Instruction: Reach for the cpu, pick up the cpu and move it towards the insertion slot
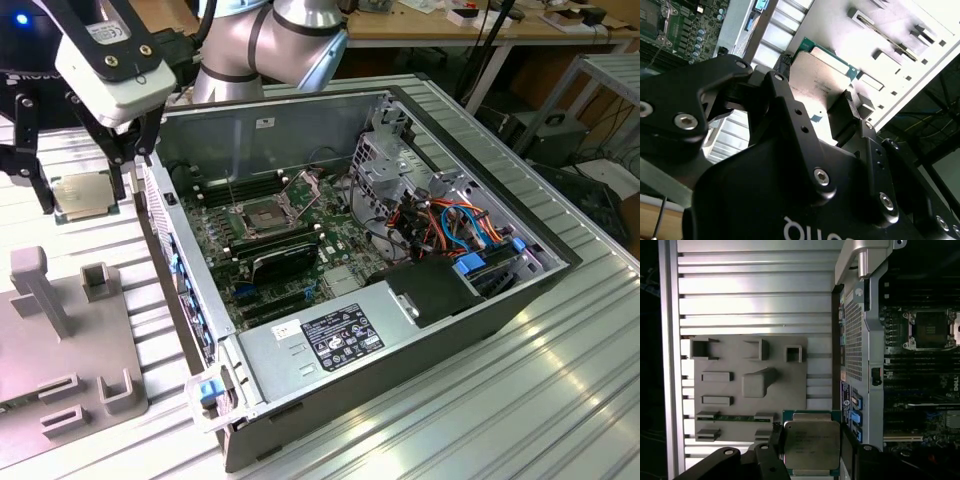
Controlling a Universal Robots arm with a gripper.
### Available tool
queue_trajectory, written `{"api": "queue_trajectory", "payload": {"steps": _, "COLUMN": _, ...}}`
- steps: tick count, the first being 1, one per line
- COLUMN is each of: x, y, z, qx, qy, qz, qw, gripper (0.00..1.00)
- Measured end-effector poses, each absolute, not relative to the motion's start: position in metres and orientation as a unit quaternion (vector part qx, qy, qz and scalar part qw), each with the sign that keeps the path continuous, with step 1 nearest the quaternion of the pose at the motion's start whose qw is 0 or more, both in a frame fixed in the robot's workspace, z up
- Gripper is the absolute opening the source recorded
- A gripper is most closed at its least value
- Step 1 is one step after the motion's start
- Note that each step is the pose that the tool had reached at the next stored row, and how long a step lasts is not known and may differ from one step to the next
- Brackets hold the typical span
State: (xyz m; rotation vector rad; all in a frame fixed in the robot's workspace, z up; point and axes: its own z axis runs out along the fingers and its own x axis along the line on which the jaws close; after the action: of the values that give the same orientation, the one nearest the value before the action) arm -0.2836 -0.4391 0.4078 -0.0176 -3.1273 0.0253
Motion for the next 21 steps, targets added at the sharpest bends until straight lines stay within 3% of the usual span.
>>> {"api": "queue_trajectory", "payload": {"steps": 21, "x": -0.2732, "y": -0.4390, "z": 0.4078, "qx": -0.006, "qy": -1.000, "qz": 0.008, "qw": 0.007, "gripper": 0.55}}
